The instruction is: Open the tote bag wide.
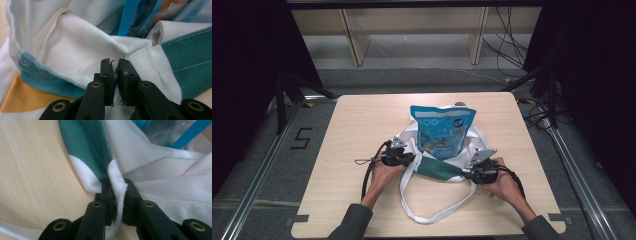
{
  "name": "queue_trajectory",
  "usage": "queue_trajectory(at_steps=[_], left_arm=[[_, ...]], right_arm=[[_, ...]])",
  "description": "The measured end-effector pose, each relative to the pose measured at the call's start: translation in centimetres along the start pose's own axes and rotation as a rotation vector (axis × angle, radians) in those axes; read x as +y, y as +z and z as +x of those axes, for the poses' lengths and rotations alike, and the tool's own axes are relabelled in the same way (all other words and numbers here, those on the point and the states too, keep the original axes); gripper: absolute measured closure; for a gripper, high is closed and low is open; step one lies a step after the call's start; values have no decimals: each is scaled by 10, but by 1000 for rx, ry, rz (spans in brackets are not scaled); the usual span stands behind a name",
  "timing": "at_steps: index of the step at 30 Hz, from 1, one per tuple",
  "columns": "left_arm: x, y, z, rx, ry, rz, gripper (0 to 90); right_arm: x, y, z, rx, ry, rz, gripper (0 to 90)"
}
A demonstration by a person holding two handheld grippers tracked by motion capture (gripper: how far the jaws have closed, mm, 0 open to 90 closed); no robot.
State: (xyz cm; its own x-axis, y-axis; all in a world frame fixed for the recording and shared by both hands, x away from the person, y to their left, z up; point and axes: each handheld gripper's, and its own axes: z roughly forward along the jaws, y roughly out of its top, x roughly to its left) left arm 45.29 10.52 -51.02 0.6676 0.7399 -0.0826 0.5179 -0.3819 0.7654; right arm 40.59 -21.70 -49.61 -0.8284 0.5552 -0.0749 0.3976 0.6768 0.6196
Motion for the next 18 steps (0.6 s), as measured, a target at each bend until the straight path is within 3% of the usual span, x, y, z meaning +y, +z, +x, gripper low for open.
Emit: queue_trajectory(at_steps=[2, 6, 8, 9, 10, 12, 13, 17, 18], left_arm=[[1, 2, 2, 1, -10, -9, 808], [1, 3, 4, -9, -19, -8, 803], [2, 2, 4, -9, -7, 5, 803], [1, 3, 4, -3, -13, -1, 803], [1, 3, 2, 0, -19, -12, 803], [0, 2, 2, 2, -20, -11, 804], [0, 1, 2, -3, -21, -6, 804], [0, 1, 3, -4, -23, -9, 803], [0, 2, 3, -4, -23, -10, 804]], right_arm=[[1, 1, -2, -3, 17, -2, 816], [2, 3, -7, 6, -2, -11, 814], [2, 3, -6, 1, 29, -8, 813], [2, 3, -9, 7, 6, -18, 813], [2, 2, -8, 5, 34, -4, 812], [2, 4, -11, 6, 11, -22, 808], [2, 2, -8, -13, 53, -3, 807], [2, 4, -10, -25, 16, -25, 805], [1, 3, -7, -29, 48, -13, 805]])
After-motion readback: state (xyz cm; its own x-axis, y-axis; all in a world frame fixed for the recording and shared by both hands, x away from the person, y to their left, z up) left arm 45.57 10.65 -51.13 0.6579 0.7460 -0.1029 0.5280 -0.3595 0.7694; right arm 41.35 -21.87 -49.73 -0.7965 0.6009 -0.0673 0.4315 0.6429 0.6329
